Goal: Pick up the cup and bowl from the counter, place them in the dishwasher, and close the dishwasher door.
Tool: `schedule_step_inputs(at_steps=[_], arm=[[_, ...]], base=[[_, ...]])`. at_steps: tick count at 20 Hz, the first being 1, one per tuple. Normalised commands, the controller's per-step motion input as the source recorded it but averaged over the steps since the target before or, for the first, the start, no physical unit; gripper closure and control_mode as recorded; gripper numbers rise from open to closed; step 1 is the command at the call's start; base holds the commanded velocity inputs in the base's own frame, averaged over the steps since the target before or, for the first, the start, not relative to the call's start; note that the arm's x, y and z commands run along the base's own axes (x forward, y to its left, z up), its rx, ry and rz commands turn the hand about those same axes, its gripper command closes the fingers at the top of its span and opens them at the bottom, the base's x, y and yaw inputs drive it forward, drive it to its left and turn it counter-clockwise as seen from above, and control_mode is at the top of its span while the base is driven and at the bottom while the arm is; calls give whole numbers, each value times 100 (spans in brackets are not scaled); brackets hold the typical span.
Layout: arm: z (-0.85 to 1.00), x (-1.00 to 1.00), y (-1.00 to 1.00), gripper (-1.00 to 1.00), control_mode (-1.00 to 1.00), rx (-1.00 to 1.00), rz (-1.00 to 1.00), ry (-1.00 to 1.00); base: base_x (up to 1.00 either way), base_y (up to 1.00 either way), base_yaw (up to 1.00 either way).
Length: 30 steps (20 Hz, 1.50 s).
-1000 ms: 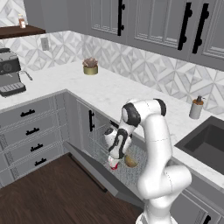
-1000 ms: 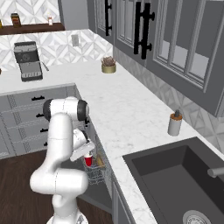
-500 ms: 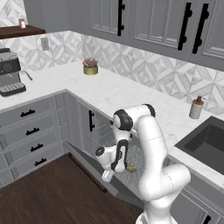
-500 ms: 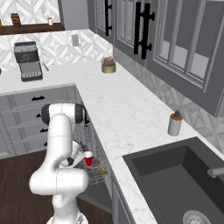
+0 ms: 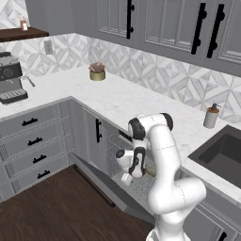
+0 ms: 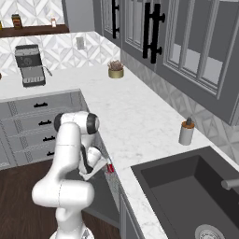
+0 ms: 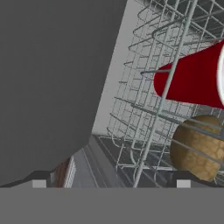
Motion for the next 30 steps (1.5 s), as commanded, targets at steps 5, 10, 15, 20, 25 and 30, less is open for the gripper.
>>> schedule_step_inputs(at_steps=[5,10,15,20,25,30], arm=[[67,-71,62,-100,-100,-2,0,0],[89,-100,100,-100,-100,-1,-5,3],[79,-100,100,-100,-100,-18,0,7],[16,-96,100,-100,-100,-30,0,14],[-22,-62,100,-100,-100,-48,0,3],[-94,-1,89,-100,-100,-66,0,8]], base=[[0,0,0],[0,0,0],[0,0,0],[0,0,0],[0,0,0],[0,0,0]])
